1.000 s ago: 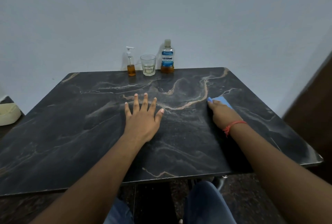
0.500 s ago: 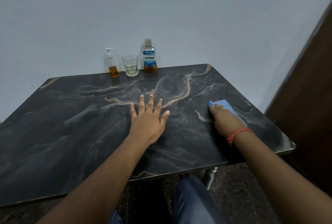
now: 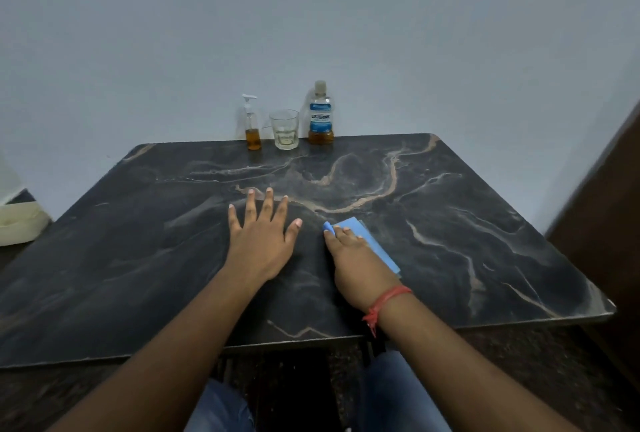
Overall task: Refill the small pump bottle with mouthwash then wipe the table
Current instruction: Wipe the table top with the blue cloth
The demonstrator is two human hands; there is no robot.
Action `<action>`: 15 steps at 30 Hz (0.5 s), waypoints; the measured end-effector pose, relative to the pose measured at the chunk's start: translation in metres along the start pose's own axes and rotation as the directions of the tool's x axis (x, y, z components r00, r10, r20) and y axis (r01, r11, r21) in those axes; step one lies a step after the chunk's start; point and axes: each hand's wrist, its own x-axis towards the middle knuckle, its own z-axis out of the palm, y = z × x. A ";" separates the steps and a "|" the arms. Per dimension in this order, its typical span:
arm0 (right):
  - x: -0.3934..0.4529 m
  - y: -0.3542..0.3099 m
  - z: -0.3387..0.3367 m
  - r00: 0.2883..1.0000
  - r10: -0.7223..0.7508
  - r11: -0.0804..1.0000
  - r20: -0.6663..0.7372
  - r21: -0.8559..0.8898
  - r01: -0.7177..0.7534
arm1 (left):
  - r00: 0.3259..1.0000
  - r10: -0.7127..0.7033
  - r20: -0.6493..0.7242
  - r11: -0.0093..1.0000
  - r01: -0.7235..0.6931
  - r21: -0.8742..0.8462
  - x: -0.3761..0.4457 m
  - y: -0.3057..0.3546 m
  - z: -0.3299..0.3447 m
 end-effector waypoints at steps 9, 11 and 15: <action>0.108 -0.120 0.034 0.997 0.051 0.989 0.063 0.137 -0.059 | 0.969 -0.246 -0.027 0.969 0.246 0.007 -0.007 -0.124 -0.012; 0.133 -0.145 0.038 0.996 0.073 0.979 0.054 0.188 -0.082 | 0.963 -0.267 -0.041 0.963 0.268 0.016 -0.007 -0.142 -0.013; 0.166 -0.170 0.040 0.994 0.093 0.943 0.053 0.317 -0.105 | 0.955 -0.290 -0.061 0.957 0.290 -0.002 -0.002 -0.162 -0.014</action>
